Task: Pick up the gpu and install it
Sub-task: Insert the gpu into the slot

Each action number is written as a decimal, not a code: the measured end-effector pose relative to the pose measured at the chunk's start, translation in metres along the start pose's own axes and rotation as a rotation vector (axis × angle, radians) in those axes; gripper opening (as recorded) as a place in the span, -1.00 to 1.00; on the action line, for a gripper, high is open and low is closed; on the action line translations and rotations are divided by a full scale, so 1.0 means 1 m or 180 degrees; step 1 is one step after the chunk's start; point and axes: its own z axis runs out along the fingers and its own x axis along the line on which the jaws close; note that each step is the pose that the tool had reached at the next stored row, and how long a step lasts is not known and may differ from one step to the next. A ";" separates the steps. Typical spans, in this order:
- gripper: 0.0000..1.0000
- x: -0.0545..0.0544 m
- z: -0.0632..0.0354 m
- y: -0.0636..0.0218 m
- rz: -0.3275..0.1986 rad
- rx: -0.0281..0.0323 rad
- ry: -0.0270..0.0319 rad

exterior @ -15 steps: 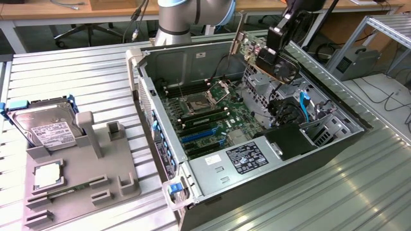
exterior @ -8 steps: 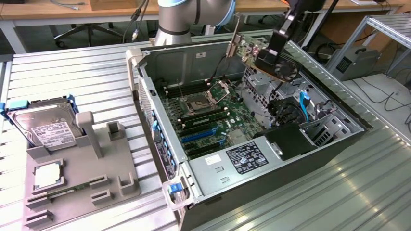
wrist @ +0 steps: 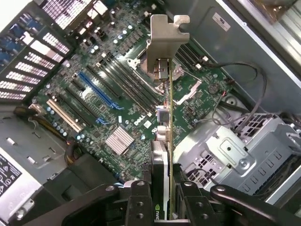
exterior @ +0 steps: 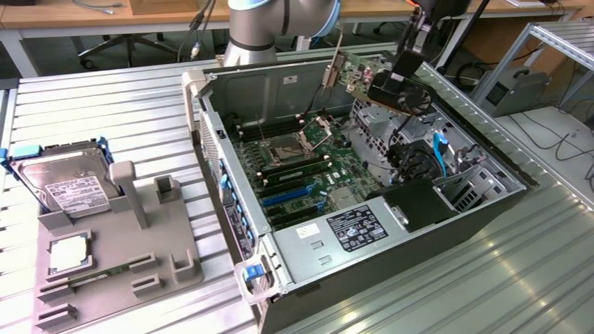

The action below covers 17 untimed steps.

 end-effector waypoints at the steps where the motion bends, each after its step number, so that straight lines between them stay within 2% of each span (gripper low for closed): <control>1: -0.46 0.000 0.0000 0.0000 -0.0086 -0.0002 0.0004; 2: -0.46 0.000 0.0001 0.0000 -0.0224 -0.0006 0.0009; 12: -0.46 0.000 0.0001 0.0000 -0.0823 -0.0021 0.0034; 14: -0.46 0.000 0.0000 0.0000 -0.1038 -0.0026 0.0043; 17: -0.46 0.000 0.0001 0.0000 -0.1225 -0.0030 0.0050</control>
